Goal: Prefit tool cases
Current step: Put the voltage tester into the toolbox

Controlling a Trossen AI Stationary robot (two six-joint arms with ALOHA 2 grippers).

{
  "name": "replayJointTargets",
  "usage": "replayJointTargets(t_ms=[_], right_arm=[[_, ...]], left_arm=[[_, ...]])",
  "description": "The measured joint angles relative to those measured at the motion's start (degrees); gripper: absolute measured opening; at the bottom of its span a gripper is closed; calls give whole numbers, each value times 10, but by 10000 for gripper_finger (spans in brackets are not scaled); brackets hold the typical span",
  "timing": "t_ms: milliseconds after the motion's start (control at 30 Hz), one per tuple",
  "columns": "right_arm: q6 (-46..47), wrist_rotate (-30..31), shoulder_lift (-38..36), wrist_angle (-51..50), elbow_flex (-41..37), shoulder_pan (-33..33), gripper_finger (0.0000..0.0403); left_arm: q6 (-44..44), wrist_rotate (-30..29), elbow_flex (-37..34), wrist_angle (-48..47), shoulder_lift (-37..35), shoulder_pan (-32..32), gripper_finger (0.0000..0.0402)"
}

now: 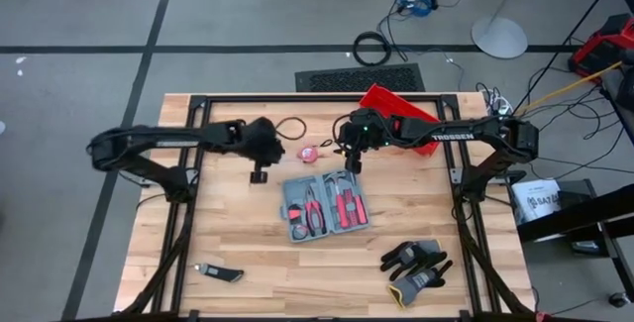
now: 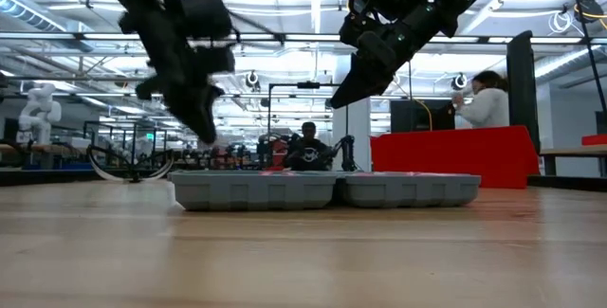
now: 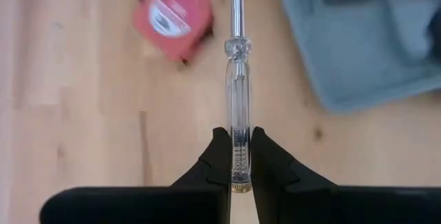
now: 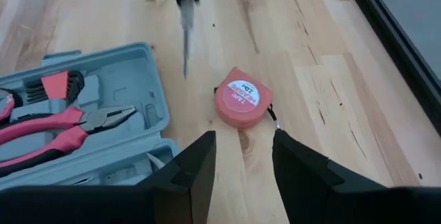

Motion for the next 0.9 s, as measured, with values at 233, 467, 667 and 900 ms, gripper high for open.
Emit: replayJointTargets(t_ms=[233,467,667,900], right_arm=[[47,40,0,-6,0,-1,135],[51,42,-4,-90,0,-1,135],[58,39,-15,-162,0,6,135],[22,52,-62,-153,0,8,135]], left_arm=[[-180,-6,0,79,-112,-35,25],[-502,-40,0,360,-37,-134,3],[-560,-79,-1,393,12,-188,3],[-524,-134,0,391,-9,-217,2]])
